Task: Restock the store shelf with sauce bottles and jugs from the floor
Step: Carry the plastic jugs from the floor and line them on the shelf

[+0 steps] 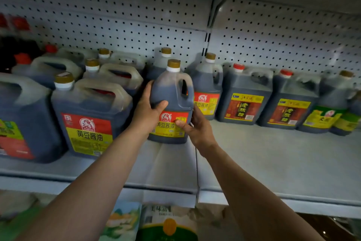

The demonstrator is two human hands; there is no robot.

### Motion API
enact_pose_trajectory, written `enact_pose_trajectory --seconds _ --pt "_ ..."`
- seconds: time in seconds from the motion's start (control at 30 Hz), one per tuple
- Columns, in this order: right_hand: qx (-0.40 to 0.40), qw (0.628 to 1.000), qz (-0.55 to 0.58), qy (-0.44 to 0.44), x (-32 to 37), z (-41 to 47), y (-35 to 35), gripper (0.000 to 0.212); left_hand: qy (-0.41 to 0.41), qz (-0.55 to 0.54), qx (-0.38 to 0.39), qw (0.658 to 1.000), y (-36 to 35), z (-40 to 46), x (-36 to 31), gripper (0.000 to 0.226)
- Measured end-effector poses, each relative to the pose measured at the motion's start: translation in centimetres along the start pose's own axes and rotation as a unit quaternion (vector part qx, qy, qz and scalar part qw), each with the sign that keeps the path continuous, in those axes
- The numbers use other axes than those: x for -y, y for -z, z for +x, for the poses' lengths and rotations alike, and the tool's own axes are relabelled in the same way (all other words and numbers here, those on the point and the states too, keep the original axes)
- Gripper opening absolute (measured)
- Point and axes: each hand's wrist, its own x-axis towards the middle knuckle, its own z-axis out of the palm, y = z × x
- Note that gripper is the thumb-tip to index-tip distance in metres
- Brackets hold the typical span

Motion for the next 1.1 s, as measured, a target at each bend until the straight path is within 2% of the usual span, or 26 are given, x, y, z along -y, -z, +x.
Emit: enact_pose_trajectory --seconds 0.13,0.33,0.57,0.7,0.77,0.87,0.97,1.1 --pt "0.006 1.000 0.012 0.003 -0.4 1.0 -0.1 0.071 0.002 0.018 -0.009 1.000 -0.1 0.8 0.3 0.074" --pt "0.006 1.000 -0.004 -0.009 -0.8 1.1 0.0 0.075 0.007 0.031 -0.008 0.999 -0.1 0.7 0.3 0.074" --pt "-0.008 0.995 -0.095 -0.044 0.8 0.5 -0.3 0.076 0.018 0.042 -0.032 0.998 -0.5 0.2 0.0 0.075" --pt "-0.070 0.981 -0.165 -0.075 3.3 -1.4 -0.2 0.093 0.040 0.097 -0.073 0.992 -1.2 -1.3 -1.2 0.077" --pt "-0.108 0.966 -0.220 -0.077 5.3 -3.3 0.4 0.088 0.043 0.122 -0.086 0.988 -1.4 -2.7 -2.0 0.082" --pt "-0.173 0.932 -0.312 -0.063 8.1 -6.6 2.1 0.070 -0.036 0.116 -0.093 0.988 -1.4 -4.9 -2.6 0.085" --pt "-0.216 0.888 -0.400 -0.066 11.3 -10.9 2.6 0.077 -0.099 0.122 -0.016 0.987 -1.0 -6.6 -3.0 0.082" --pt "-0.246 0.830 -0.485 -0.123 14.7 -18.3 2.1 0.079 -0.130 0.112 0.126 0.977 -0.4 -9.6 -3.6 0.072"
